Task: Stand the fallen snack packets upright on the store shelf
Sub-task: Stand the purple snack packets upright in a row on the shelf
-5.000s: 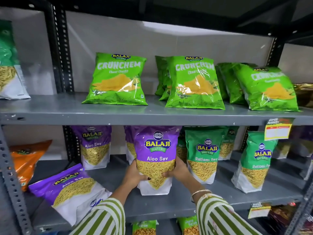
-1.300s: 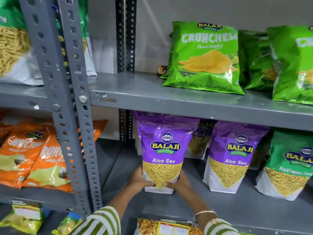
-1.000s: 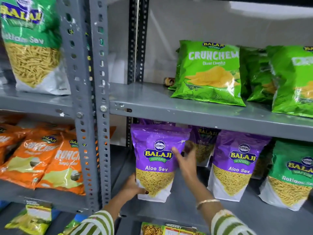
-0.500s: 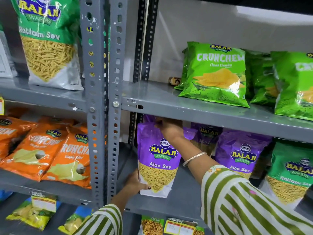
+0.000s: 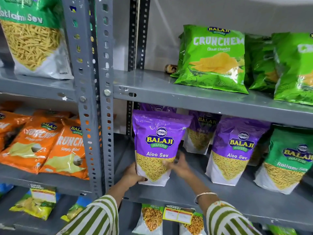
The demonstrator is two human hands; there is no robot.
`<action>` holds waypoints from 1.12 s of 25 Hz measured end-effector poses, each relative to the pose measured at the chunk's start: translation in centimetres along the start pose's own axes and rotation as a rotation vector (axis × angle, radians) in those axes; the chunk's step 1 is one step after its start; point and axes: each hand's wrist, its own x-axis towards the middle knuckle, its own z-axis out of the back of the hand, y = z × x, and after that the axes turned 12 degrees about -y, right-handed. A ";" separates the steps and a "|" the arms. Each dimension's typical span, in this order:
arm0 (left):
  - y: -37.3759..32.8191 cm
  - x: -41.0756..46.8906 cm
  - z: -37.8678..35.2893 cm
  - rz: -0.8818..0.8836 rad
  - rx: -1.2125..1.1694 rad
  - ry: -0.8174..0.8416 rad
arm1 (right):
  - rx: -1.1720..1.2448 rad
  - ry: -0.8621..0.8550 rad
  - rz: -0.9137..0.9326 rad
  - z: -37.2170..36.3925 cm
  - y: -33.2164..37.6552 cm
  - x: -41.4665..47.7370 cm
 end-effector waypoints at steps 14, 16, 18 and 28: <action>0.2 -2.7 0.6 -0.174 0.023 -0.145 | -0.263 -0.022 -0.080 1.6 -4.0 -0.3; 0.8 -5.6 -1.2 -0.422 0.131 -0.443 | -0.381 -0.144 -0.116 5.4 -4.8 0.0; 0.8 -8.3 -4.2 -0.655 0.267 -0.499 | -0.469 -0.252 -0.195 9.8 -5.3 0.2; -12.2 -6.0 -24.3 -0.154 -0.074 0.093 | -0.214 -0.175 -0.213 26.0 -13.7 9.4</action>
